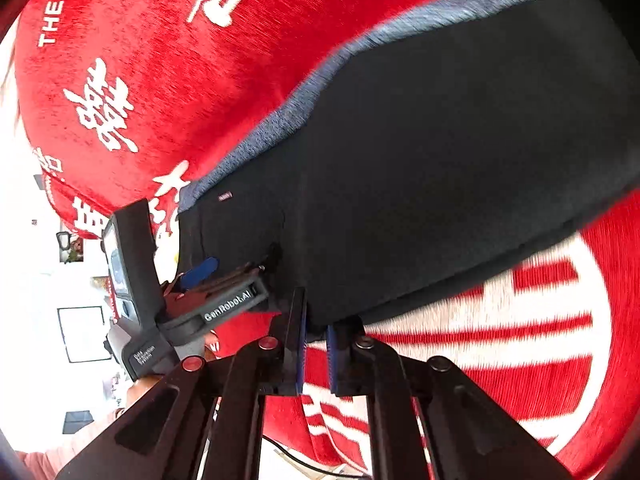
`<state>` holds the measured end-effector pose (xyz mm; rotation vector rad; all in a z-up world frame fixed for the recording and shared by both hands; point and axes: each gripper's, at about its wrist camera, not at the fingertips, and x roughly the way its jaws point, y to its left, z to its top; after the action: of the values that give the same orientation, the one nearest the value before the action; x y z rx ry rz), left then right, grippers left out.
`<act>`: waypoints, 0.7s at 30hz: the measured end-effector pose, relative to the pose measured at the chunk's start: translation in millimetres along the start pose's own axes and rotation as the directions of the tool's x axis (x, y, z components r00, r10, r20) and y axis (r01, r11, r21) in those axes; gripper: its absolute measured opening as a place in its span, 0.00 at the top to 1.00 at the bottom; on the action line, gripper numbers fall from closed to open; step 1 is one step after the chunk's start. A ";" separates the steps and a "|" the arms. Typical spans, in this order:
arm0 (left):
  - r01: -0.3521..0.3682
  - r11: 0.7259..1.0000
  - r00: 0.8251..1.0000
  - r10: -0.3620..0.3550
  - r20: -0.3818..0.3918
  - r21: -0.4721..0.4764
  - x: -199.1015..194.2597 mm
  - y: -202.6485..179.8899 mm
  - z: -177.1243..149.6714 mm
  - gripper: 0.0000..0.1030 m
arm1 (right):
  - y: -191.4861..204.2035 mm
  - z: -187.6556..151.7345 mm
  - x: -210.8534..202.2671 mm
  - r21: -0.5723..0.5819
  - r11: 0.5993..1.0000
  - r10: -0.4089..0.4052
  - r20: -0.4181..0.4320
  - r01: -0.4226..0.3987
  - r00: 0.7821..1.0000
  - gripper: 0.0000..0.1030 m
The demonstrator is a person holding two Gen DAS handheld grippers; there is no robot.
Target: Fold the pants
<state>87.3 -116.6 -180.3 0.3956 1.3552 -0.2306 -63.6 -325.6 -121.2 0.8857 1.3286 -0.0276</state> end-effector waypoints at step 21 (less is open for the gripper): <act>0.039 0.999 0.995 -0.039 0.089 0.001 -36.9 -54.6 36.5 0.00 | -40.9 48.5 -88.0 -0.055 0.940 -0.326 0.144 0.337 0.934 0.71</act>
<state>91.6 -183.6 -146.1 0.3541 1.2757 -0.2767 -69.3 -421.3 -70.5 0.5740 1.3310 -0.2917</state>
